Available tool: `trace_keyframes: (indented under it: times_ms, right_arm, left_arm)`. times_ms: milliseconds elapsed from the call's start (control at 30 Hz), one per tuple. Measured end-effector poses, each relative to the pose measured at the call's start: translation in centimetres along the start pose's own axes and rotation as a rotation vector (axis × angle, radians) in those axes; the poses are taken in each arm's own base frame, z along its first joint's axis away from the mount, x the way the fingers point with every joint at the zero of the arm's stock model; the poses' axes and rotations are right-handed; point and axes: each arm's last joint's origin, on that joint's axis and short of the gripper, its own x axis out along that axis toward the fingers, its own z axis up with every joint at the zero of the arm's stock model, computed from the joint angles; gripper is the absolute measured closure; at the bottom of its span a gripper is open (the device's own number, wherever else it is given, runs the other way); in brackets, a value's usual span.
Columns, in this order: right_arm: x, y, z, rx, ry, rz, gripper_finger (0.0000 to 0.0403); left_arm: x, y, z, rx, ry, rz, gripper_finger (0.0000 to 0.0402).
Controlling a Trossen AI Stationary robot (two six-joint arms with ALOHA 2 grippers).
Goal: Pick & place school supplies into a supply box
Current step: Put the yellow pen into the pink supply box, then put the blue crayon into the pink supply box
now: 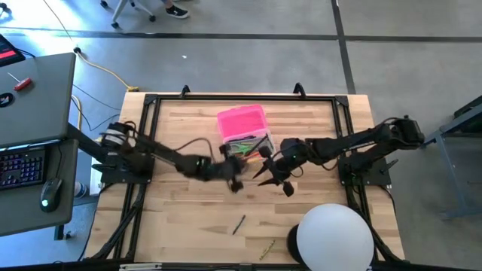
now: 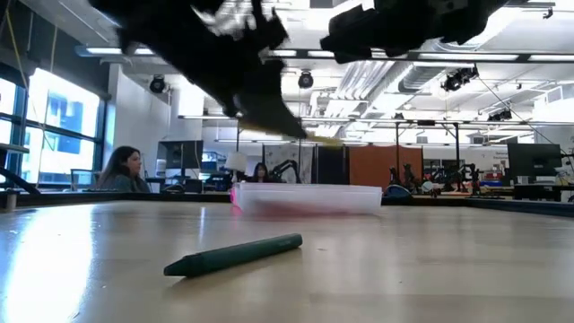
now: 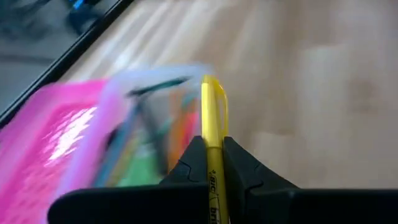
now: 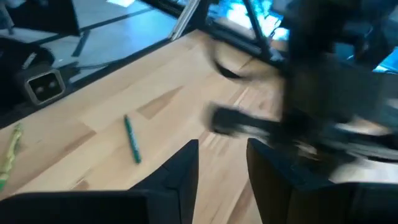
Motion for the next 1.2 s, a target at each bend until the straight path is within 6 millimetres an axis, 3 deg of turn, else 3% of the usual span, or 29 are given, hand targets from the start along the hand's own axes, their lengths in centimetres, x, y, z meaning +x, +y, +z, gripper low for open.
trace_keyframes:
  times_ms: [233,367,500,700,933,1200]
  right_arm:
    - [0.5,1.1,-0.5,0.031,0.065,0.057,0.0289]
    - [0.7,1.7,-0.5,0.024,0.075,0.083,0.0289]
    - [1.0,2.4,-0.3,0.002,0.073,0.107,0.0289]
    - [1.6,3.3,0.1,-0.06,0.026,0.144,0.0289]
    - [5.1,4.0,-1.2,-0.095,-0.109,0.308,0.0289]
    - [9.9,4.0,-4.4,-0.111,-0.205,0.297,0.0289]
  left_arm:
    - [4.1,5.0,-1.1,-0.098,0.071,0.082,0.0357]
    - [6.1,6.9,-1.2,-0.175,0.025,0.018,0.0339]
    - [7.3,7.5,-2.0,-0.191,0.025,0.021,0.0298]
    - [7.5,7.6,-2.2,-0.193,0.028,0.029,0.0245]
    - [5.5,8.6,0.4,-0.218,-0.056,0.061,0.0232]
    - [-1.4,11.4,5.5,-0.223,-0.185,0.122,0.0232]
